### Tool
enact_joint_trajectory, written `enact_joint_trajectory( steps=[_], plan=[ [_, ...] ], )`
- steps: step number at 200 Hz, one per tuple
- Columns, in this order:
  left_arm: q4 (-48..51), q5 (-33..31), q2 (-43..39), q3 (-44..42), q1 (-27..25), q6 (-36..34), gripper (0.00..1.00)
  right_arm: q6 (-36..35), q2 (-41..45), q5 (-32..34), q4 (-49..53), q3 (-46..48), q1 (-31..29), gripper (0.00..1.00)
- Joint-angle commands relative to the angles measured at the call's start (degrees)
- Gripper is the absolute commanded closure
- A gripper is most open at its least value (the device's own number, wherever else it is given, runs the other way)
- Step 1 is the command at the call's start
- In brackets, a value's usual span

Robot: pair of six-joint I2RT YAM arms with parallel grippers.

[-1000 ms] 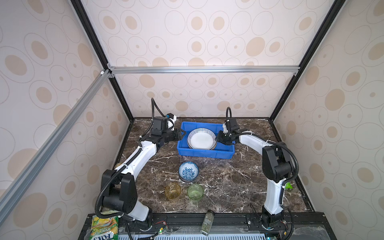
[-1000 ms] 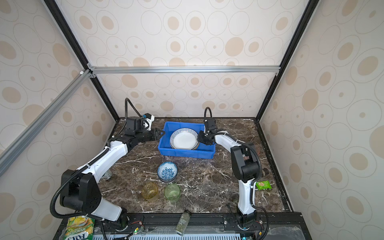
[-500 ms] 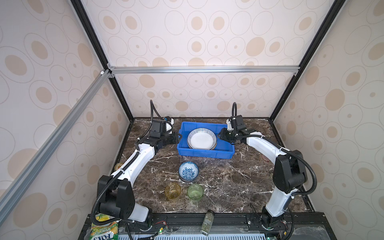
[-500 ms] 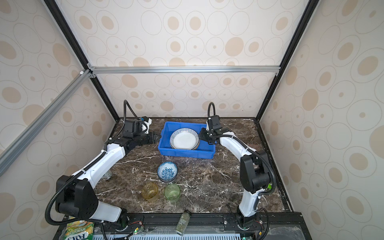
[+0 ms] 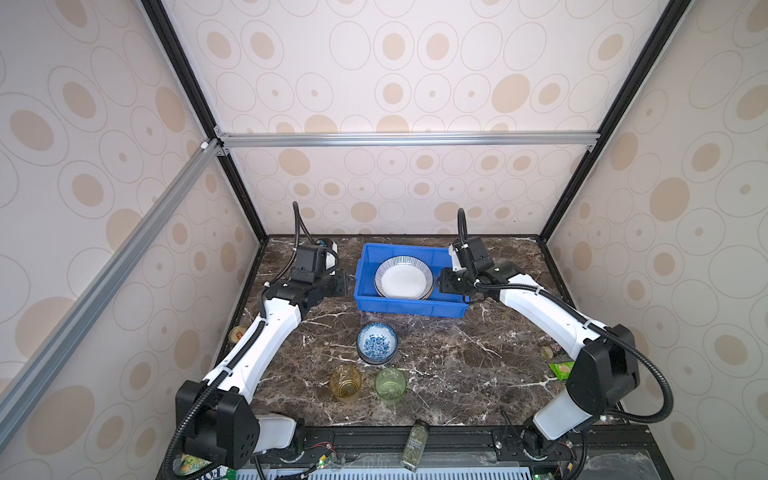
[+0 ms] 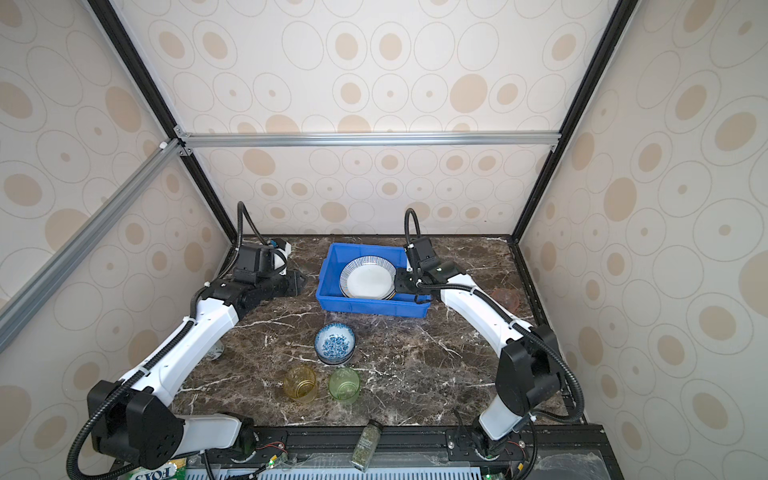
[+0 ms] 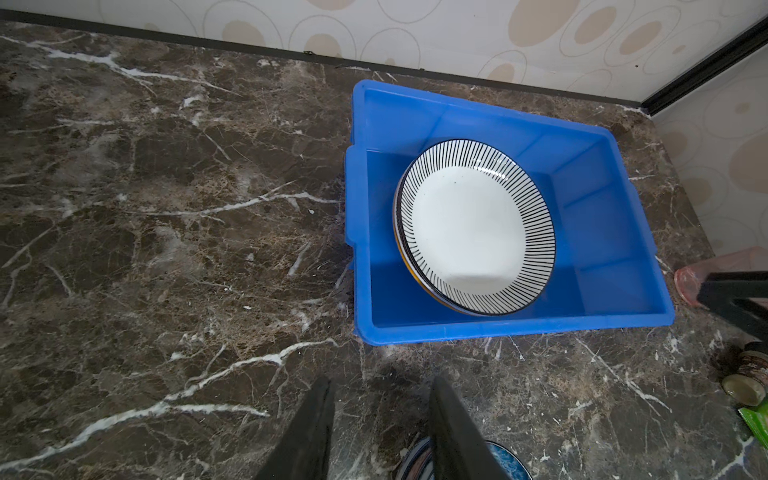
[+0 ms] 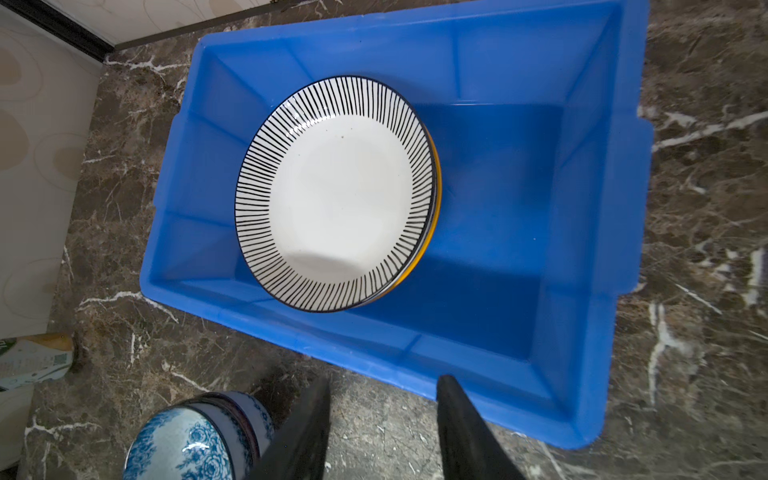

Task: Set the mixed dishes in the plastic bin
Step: 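Open the right gripper and withdraw it while the left gripper moves toward the floral bowls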

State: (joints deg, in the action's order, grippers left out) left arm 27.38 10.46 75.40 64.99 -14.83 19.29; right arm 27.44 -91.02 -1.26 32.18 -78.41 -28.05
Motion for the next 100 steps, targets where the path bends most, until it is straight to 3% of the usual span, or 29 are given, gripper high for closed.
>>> enact_joint_trajectory(
  steps=[1,100],
  plan=[
    [3.24,-3.5,-0.86,-1.39,-1.17,-0.54,0.61,-2.23,2.35,3.67,3.8,0.5,-1.21,0.54],
    [7.49,-6.9,-1.22,-4.3,-9.69,1.55,0.62,-3.19,7.45,3.97,4.86,5.33,-1.92,0.53]
  ],
)
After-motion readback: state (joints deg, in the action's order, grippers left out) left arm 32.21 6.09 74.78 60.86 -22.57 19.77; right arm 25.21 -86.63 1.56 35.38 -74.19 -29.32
